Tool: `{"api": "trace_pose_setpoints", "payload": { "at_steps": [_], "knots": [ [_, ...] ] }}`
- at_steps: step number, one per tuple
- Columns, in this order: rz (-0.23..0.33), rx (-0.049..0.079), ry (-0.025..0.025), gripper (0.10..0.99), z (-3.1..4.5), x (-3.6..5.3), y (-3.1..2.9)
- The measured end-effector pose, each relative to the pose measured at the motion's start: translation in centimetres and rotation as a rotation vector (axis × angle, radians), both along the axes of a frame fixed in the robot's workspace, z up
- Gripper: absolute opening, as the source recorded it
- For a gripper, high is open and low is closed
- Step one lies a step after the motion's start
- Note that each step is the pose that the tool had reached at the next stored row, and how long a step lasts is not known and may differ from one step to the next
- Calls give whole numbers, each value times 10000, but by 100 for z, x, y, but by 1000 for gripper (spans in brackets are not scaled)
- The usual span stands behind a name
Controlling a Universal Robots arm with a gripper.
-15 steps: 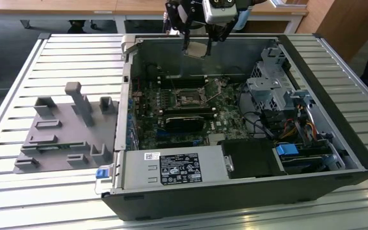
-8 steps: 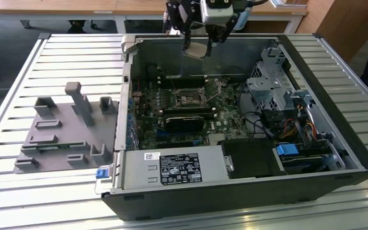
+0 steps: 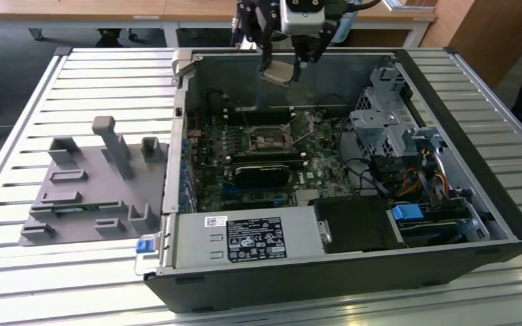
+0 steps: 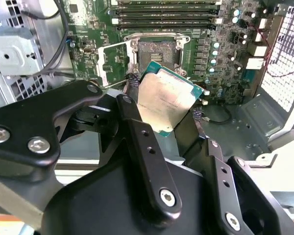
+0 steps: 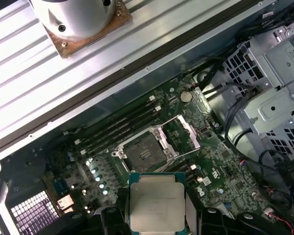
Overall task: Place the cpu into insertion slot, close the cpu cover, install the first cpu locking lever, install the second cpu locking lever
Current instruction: 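Place the cpu into insertion slot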
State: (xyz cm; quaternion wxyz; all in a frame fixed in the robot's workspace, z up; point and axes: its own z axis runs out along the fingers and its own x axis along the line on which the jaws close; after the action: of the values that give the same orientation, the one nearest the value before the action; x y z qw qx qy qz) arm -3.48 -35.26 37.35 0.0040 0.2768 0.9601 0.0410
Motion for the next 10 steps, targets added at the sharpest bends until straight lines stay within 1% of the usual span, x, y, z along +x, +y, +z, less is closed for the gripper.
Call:
{"api": "trace_pose_setpoints", "payload": {
  "at_steps": [10],
  "knots": [
    [-936, -37, 1, 541, -8, 0, 0]
  ]
}}
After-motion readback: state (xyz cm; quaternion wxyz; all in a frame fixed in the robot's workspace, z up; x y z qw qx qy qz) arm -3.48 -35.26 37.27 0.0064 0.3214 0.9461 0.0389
